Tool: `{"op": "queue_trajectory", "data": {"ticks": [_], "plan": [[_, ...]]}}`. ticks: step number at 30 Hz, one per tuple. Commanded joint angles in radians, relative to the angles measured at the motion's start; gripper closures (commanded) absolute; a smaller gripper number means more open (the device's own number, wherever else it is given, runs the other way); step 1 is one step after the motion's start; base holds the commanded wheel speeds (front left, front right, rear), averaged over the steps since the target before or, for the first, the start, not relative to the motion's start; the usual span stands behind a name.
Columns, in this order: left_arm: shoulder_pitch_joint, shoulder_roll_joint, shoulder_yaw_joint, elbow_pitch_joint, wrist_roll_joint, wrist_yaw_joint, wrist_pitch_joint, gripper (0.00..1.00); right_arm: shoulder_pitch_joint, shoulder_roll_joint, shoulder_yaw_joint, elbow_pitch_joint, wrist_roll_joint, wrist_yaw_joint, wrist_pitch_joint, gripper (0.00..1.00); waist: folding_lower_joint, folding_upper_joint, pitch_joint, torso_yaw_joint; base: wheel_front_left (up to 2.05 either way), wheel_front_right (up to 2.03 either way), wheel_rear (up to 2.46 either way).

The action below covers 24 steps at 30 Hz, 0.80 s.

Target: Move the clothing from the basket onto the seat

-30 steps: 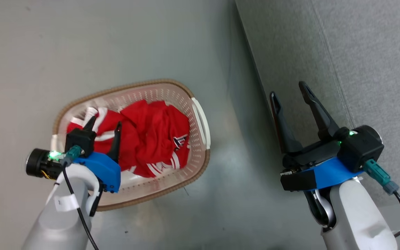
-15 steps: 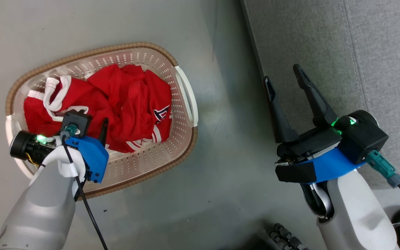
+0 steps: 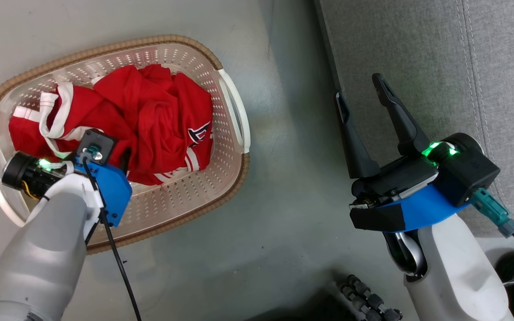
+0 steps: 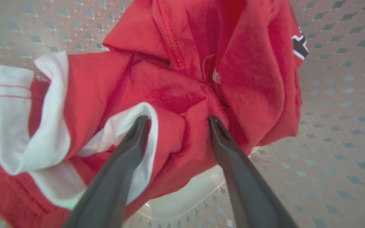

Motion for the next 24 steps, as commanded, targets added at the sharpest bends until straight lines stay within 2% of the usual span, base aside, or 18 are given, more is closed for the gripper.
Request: {"op": "queue_trajectory", "data": {"ticks": [1, 3, 4, 17, 24], "plan": [[-0.024, 0.006, -0.002, 0.015, -0.003, -0.001, 0.007, 0.00, -0.015, -0.001, 0.000, 0.000, 0.010, 0.000, -0.004, 0.00, -0.0001, 0.0000, 0.001, -0.002, 0.00, 0.00, 0.00], [-0.032, 0.001, -0.004, 0.029, -0.005, -0.001, 0.004, 0.75, -0.017, -0.001, 0.000, 0.003, 0.011, 0.000, -0.004, 0.00, -0.0001, 0.0000, 0.000, -0.003, 0.00, 0.00, 0.00], [-0.036, -0.003, -0.005, 0.035, -0.006, -0.001, 0.003, 1.00, -0.017, -0.001, 0.000, 0.004, 0.010, 0.000, -0.004, 0.00, -0.0001, 0.0000, 0.000, -0.004, 0.00, 0.00, 0.00], [-0.038, -0.034, -0.025, 0.063, -0.061, -0.001, -0.007, 1.00, -0.015, -0.001, -0.005, 0.013, 0.000, 0.000, -0.004, 0.00, -0.0001, 0.0000, -0.020, 0.015, 0.00, 0.00, 0.00], [-0.020, -0.071, -0.042, 0.063, -0.090, -0.001, -0.036, 1.00, -0.018, -0.001, -0.013, 0.030, -0.027, 0.000, -0.004, 0.00, -0.0001, 0.0000, -0.088, 0.053, 0.00, 0.00, 0.00]]}}
